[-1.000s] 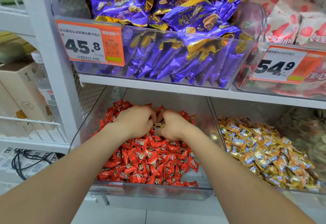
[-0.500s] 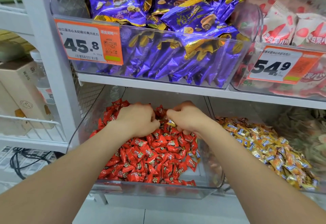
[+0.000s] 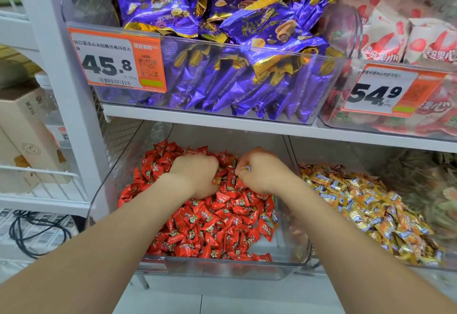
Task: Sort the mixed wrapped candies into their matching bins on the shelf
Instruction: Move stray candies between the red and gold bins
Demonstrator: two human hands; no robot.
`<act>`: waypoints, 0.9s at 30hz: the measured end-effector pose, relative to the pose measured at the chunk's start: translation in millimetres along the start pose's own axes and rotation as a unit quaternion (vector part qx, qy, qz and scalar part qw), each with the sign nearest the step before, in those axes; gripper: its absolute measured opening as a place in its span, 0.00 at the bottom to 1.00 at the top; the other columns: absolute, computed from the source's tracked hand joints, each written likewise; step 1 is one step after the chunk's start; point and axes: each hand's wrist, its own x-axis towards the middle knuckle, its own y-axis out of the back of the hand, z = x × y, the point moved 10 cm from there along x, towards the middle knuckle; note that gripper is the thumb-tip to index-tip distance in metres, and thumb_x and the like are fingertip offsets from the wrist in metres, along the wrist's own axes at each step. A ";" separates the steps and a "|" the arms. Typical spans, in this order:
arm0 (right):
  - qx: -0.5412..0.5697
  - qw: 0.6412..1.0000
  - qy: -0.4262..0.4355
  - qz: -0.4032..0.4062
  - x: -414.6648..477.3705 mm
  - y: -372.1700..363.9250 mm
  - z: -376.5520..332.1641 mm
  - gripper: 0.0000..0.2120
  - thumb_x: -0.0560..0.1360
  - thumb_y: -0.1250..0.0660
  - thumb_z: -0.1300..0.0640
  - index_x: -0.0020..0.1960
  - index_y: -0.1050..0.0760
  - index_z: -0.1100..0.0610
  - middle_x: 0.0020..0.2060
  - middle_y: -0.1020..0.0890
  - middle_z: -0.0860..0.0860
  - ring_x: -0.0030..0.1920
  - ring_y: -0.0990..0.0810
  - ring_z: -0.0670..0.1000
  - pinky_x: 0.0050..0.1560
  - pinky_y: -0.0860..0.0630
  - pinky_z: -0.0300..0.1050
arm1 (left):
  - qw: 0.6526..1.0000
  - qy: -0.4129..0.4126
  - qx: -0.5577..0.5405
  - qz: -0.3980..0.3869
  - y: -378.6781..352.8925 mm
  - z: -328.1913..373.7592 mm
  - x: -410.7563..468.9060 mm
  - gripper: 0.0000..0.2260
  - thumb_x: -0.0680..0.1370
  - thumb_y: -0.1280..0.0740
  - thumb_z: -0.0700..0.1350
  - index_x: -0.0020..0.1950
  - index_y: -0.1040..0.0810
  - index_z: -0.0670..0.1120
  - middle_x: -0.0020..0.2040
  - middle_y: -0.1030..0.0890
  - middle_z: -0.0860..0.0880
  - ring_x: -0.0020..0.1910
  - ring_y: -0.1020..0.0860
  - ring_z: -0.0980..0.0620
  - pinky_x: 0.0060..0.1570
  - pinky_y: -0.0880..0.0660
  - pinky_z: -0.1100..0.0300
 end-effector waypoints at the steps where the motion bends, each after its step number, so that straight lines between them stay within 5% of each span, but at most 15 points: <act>1: -0.014 1.000 0.015 -0.015 -2.1 -5.0 -3.6 0.10 0.77 0.34 0.53 0.50 0.15 0.55 0.46 0.13 0.52 0.46 0.15 0.54 0.51 0.16 0.51 | 1.000 0.003 -0.002 -0.005 -1.1 -0.5 -0.2 0.16 0.77 0.31 0.60 0.56 0.25 0.49 0.53 0.22 0.49 0.54 0.20 0.44 0.47 0.25 0.53; 3: -0.045 0.998 0.029 -0.032 -7.6 -13.9 -8.7 0.07 0.77 0.29 0.49 0.49 0.15 0.51 0.47 0.13 0.51 0.49 0.15 0.55 0.53 0.18 0.50 | 1.000 0.011 -0.011 -0.010 -0.2 -2.7 -1.0 0.16 0.77 0.31 0.61 0.51 0.27 0.50 0.47 0.26 0.50 0.49 0.22 0.45 0.45 0.27 0.54; 7: -0.172 0.984 0.046 0.031 -10.8 -14.5 -16.8 0.14 0.81 0.31 0.45 0.62 0.19 0.51 0.58 0.17 0.56 0.58 0.18 0.62 0.55 0.22 0.54 | 0.997 0.014 -0.071 0.002 8.8 -10.9 -2.7 0.15 0.76 0.34 0.61 0.50 0.24 0.49 0.48 0.22 0.49 0.46 0.23 0.46 0.45 0.25 0.54; 10: -0.184 0.981 0.059 0.011 -7.6 -22.4 -21.2 0.20 0.78 0.27 0.41 0.65 0.20 0.51 0.60 0.18 0.56 0.60 0.18 0.62 0.57 0.22 0.54 | 0.991 0.004 -0.136 0.000 11.6 -17.2 -5.0 0.15 0.76 0.36 0.60 0.46 0.24 0.47 0.45 0.19 0.48 0.46 0.20 0.45 0.48 0.21 0.51; 13: -0.171 0.984 0.051 -0.026 -4.6 -33.6 -21.3 0.22 0.75 0.24 0.42 0.65 0.20 0.50 0.60 0.18 0.55 0.60 0.18 0.61 0.58 0.21 0.55 | 0.977 0.011 -0.212 0.021 18.8 -24.0 -10.3 0.18 0.81 0.37 0.55 0.37 0.27 0.44 0.34 0.23 0.49 0.37 0.24 0.48 0.40 0.25 0.54; 17: -0.114 0.993 0.039 -0.014 -1.1 -28.7 -21.3 0.09 0.74 0.27 0.47 0.50 0.18 0.51 0.48 0.16 0.52 0.52 0.16 0.58 0.50 0.20 0.50 | 0.960 0.040 -0.272 0.057 33.3 -30.0 -19.2 0.19 0.82 0.38 0.53 0.37 0.27 0.42 0.31 0.26 0.46 0.32 0.28 0.48 0.35 0.31 0.56; 20: -0.026 0.999 0.025 -0.035 -5.9 -11.5 -23.0 0.14 0.75 0.31 0.48 0.37 0.21 0.57 0.30 0.22 0.50 0.36 0.20 0.55 0.36 0.25 0.46 | 0.940 0.063 -0.326 0.075 37.1 -36.0 -23.1 0.15 0.80 0.37 0.54 0.41 0.25 0.44 0.34 0.23 0.47 0.38 0.23 0.44 0.37 0.29 0.53; 22: 0.021 0.998 0.019 -0.064 -14.4 -0.7 -23.1 0.18 0.77 0.33 0.46 0.39 0.17 0.59 0.28 0.23 0.51 0.31 0.22 0.54 0.34 0.26 0.44 | 0.918 0.079 -0.382 0.074 36.2 -37.5 -26.2 0.13 0.81 0.37 0.54 0.44 0.25 0.45 0.33 0.23 0.49 0.34 0.23 0.46 0.36 0.26 0.53; 27: 0.175 0.983 -0.014 -0.048 -44.7 21.5 -16.5 0.17 0.81 0.41 0.45 0.38 0.28 0.52 0.30 0.26 0.52 0.28 0.30 0.53 0.26 0.36 0.37 | 0.841 0.100 -0.531 -0.030 15.9 -17.3 -32.1 0.12 0.82 0.37 0.53 0.56 0.22 0.46 0.36 0.15 0.51 0.35 0.24 0.50 0.32 0.25 0.59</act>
